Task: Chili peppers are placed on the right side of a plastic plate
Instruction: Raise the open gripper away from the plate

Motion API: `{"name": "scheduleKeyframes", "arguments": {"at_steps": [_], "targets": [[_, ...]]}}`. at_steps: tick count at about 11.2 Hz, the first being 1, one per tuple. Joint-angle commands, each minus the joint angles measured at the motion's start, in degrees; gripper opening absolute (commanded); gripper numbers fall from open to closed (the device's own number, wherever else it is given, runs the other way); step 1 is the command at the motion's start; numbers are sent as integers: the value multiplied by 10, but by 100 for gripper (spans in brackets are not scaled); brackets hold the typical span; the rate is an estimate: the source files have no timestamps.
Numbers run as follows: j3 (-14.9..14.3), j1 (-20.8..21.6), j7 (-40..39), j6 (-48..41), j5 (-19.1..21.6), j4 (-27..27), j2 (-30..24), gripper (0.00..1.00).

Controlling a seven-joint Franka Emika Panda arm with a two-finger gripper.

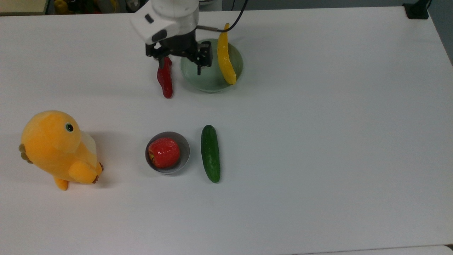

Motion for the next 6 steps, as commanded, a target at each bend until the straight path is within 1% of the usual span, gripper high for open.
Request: {"name": "scheduleKeyframes", "arguments": {"at_steps": [1,2,6], "targets": [[43,-8,50,17,28,-16,-51,100],[47,-7,46,17,45,-20,-59,100],[47,-3,44,36,46,-37,-62,100]]}}
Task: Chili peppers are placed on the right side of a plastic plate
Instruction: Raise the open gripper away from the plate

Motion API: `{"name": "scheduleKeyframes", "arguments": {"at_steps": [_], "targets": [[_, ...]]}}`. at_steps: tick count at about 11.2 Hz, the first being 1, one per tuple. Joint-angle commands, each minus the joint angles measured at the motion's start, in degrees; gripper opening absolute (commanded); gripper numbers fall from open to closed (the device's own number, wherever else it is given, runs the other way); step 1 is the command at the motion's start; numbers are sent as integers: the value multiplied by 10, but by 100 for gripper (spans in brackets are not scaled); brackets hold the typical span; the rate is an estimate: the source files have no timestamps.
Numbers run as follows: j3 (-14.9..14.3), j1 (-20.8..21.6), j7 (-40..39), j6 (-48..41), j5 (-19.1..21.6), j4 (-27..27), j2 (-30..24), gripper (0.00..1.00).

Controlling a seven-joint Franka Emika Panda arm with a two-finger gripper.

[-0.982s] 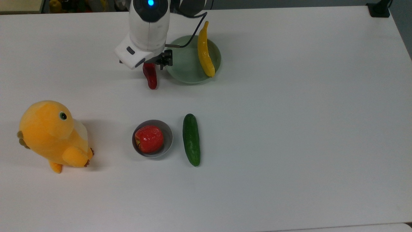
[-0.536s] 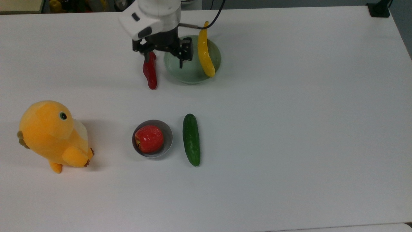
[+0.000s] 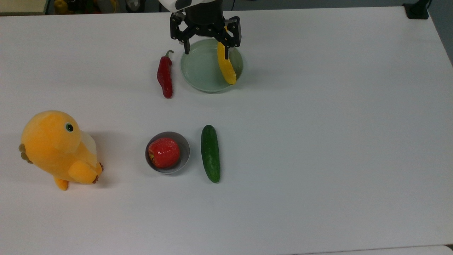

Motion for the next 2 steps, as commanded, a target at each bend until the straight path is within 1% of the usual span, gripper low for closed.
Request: {"name": "scheduleKeyframes", "arguments": {"at_steps": [1,2], "targets": [[2,1,0,16,10,-36,-17,100],[2,1,1,16,7,-39,-21,100]]}}
